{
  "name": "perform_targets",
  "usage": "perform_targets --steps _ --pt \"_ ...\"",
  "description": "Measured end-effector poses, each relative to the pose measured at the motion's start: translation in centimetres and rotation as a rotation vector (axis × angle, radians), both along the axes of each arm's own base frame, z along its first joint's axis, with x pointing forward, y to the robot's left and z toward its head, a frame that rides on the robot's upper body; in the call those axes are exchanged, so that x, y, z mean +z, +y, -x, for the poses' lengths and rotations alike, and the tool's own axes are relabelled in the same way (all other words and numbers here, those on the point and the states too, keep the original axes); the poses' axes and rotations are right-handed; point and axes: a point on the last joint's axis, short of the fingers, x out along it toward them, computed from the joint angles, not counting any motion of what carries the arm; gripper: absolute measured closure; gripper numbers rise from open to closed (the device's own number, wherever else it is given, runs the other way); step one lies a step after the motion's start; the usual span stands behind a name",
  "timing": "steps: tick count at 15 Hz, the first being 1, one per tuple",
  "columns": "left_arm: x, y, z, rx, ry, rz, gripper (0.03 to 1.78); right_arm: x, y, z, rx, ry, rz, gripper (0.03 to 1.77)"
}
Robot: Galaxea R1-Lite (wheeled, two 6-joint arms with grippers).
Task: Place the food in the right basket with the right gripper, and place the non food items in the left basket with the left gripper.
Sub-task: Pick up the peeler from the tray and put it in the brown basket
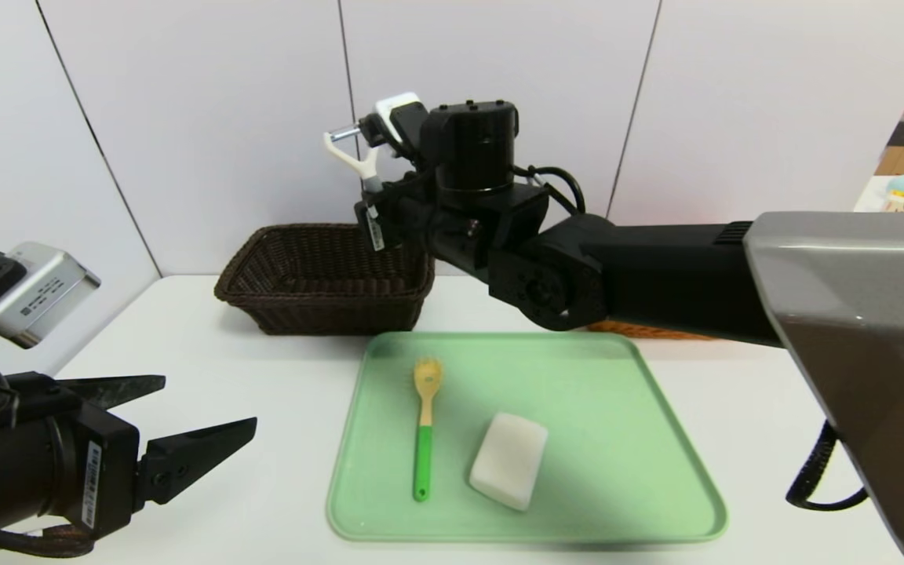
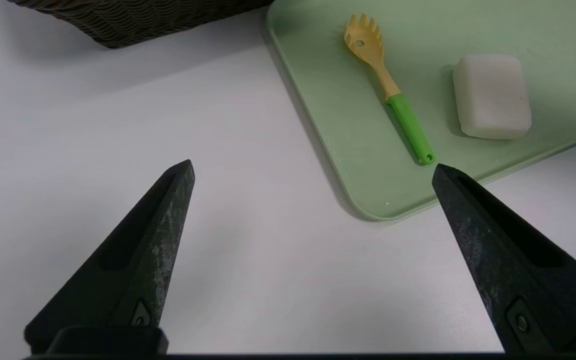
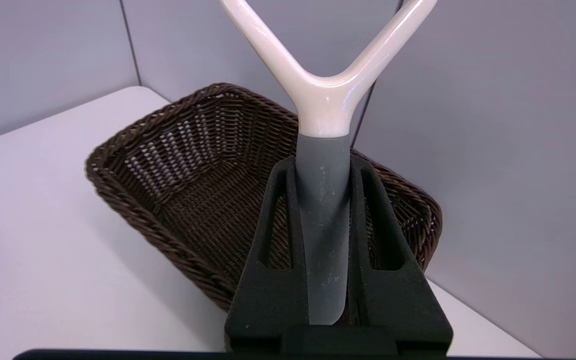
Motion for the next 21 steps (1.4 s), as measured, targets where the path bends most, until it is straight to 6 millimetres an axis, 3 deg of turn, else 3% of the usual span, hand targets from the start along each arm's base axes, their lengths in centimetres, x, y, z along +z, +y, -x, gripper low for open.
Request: perform_targets --steps 6,11,21 --pt "-0.1 0.0 0.0 -0.003 0.001 -0.003 0.12 -4.6 -0.5 -3.8 -0.024 0.013 0.044 1.55" --pt "-0.1 -0.1 -0.1 -0.004 0.006 -0.008 0.12 -6.7 -0.3 -4.7 -0.026 0.041 0.068 1.55" --pt "-0.3 0.0 -0.1 0.005 0.011 -0.013 0.12 -6.8 0.8 -3.8 0.000 0.028 0.066 1.55"
